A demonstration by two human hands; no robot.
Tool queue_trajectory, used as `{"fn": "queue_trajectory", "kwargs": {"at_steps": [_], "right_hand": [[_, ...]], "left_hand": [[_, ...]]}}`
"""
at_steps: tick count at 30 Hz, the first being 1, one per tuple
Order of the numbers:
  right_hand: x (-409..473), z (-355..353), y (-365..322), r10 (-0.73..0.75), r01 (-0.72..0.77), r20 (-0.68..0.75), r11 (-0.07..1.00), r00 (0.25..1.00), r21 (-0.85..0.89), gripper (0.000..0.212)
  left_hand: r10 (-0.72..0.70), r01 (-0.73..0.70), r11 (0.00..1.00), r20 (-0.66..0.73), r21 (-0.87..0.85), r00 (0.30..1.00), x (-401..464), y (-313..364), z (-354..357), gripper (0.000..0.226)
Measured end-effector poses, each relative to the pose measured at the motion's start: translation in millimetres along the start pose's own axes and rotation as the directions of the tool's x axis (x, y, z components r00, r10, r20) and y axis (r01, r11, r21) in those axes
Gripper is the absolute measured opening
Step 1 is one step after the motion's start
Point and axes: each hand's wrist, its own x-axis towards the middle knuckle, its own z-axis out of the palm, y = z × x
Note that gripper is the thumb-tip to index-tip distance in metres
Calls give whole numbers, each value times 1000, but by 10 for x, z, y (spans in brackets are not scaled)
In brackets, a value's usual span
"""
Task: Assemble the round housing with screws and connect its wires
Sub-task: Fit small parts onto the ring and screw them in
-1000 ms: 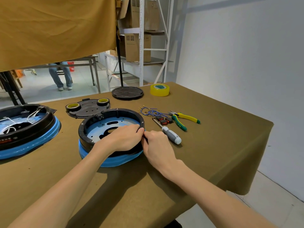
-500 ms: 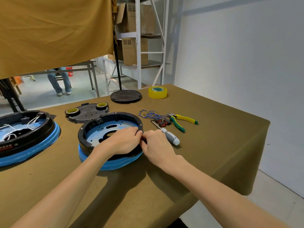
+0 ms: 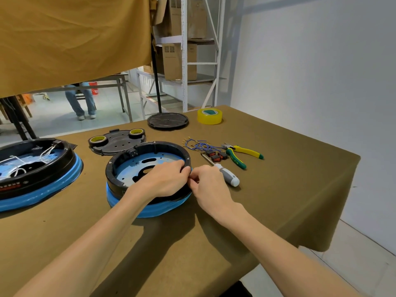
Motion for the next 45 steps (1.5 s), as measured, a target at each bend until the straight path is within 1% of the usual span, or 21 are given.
{"fn": "queue_trajectory", "kwargs": {"at_steps": [4, 9, 12, 15, 17, 20, 21, 23, 26, 28, 32, 34, 36, 38, 40, 43, 45], "right_hand": [[28, -97, 24, -15, 16, 60, 1000, 998, -7, 18], [20, -44, -30, -13, 13, 19, 1000, 1000, 9, 12], [49, -61, -58, 28, -24, 68, 998, 997, -58, 10], [58, -139, -54, 3, 2, 37, 993, 999, -120, 16], [60, -167, -60, -24, 23, -3, 993, 1000, -114, 21], [129, -213, -31, -75, 74, -16, 994, 997, -81, 19], [162, -238, -12, -104, 104, -1, 993, 995, -51, 18], [233, -288, 21, -181, 182, 65, 983, 981, -4, 24], [359, -347, 44, -273, 275, 244, 961, 931, 28, 33], [433, -382, 64, -277, 267, 322, 961, 905, 75, 32], [548, -443, 115, -312, 291, 376, 950, 873, 113, 29], [617, -474, 95, -328, 314, 416, 944, 848, 103, 26], [707, -512, 60, -343, 356, 474, 932, 811, 65, 24], [787, -545, 25, -361, 414, 521, 910, 774, 16, 23], [818, -551, 19, -381, 462, 532, 887, 756, -22, 23], [763, -509, 66, -429, 489, 464, 872, 774, -9, 23], [735, -497, 73, -461, 528, 443, 849, 769, -32, 24]], "left_hand": [[-19, 20, 1000, -53, 8, 998, 2, -51, 33, 36], [-28, 25, 999, -102, -24, 994, 24, -111, 45, 38], [-20, 7, 997, -156, -80, 988, -38, -114, 2, 33], [-2, -23, 994, -241, -103, 971, -143, -144, -38, 30], [32, -43, 998, -297, -34, 954, -225, -176, -47, 28], [105, -54, 988, -375, 145, 921, -366, -218, -19, 30], [131, -66, 982, -392, 176, 911, -409, -230, -5, 31], [162, -96, 979, -405, 179, 900, -476, -244, 32, 36], [170, -112, 982, -452, 152, 876, -500, -248, 82, 46], [142, -80, 986, -495, 143, 857, -496, -257, 112, 41], [115, -39, 988, -558, 147, 822, -484, -249, 171, 32], [106, -16, 986, -556, 165, 825, -485, -233, 171, 37], [93, 10, 982, -530, 187, 843, -482, -224, 163, 51], [85, 18, 981, -512, 192, 855, -472, -222, 157, 55], [85, 19, 981, -514, 194, 854, -452, -224, 161, 54], [108, 7, 977, -523, 214, 846, -433, -245, 155, 50], [134, -18, 974, -512, 225, 849, -438, -267, 147, 47]]}}
